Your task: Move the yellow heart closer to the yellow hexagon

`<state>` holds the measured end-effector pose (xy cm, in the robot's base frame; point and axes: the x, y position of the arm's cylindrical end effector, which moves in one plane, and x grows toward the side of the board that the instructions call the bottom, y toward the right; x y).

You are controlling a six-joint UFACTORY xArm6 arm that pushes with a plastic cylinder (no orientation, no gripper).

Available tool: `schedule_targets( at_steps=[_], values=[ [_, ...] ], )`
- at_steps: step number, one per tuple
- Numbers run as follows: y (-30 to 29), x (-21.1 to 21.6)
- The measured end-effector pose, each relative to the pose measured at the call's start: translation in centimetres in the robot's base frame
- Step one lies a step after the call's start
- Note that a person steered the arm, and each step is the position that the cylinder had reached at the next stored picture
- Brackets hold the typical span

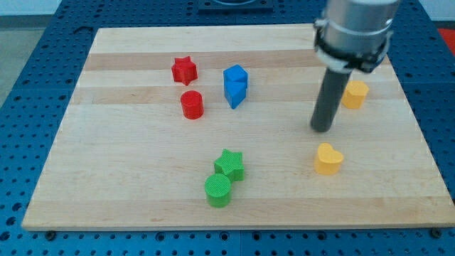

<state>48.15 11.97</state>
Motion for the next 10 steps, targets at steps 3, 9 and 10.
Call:
schedule_targets(
  at_steps=[3,9,10],
  values=[
    [-0.7,6.3],
    [0.4,8.6],
    [1.2,6.1]
  ],
)
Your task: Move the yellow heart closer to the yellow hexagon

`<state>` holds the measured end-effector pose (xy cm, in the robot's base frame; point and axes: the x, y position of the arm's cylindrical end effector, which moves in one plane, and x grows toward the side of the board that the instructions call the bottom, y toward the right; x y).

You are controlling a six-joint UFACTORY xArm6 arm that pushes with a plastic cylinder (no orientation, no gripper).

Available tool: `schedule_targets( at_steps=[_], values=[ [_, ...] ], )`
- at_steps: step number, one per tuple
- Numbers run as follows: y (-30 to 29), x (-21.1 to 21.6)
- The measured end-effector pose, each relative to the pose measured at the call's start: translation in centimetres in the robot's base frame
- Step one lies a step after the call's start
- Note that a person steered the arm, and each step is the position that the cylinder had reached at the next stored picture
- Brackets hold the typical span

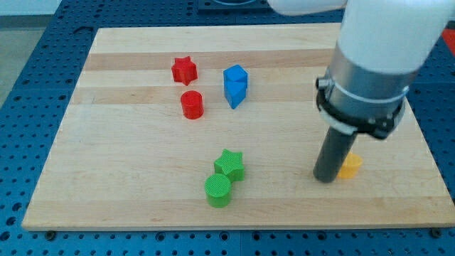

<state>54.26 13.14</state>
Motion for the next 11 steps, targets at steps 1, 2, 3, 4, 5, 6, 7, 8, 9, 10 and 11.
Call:
schedule_targets(
  at_steps=[1,2,3,4,5,6,7,8,9,10,11],
  values=[
    [0.3,-0.3],
    [0.6,2.6],
    [2.3,-1.6],
    [2.5,-2.0],
    [3.1,-2.4],
    [5.0,-0.1],
    [6.1,-0.8],
    [6.2,-3.4],
    [6.2,-3.9],
    [6.2,-4.6],
    [6.2,-5.1]
  ],
)
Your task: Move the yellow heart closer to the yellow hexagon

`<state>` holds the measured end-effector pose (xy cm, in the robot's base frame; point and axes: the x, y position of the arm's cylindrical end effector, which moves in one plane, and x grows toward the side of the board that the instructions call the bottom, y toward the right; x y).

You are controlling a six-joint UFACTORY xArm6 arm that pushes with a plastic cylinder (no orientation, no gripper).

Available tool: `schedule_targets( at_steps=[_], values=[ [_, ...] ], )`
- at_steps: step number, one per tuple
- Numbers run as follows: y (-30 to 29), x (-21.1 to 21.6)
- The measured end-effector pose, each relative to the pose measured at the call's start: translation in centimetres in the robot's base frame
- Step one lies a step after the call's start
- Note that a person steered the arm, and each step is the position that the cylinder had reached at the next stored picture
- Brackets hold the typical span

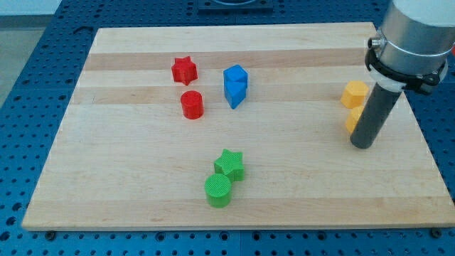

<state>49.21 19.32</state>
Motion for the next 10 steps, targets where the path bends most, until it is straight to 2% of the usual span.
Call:
schedule_targets(
  at_steps=[8,9,10],
  values=[
    [0.0,-2.3],
    [-2.5,-0.6],
    [-7.4,-0.8]
  ],
)
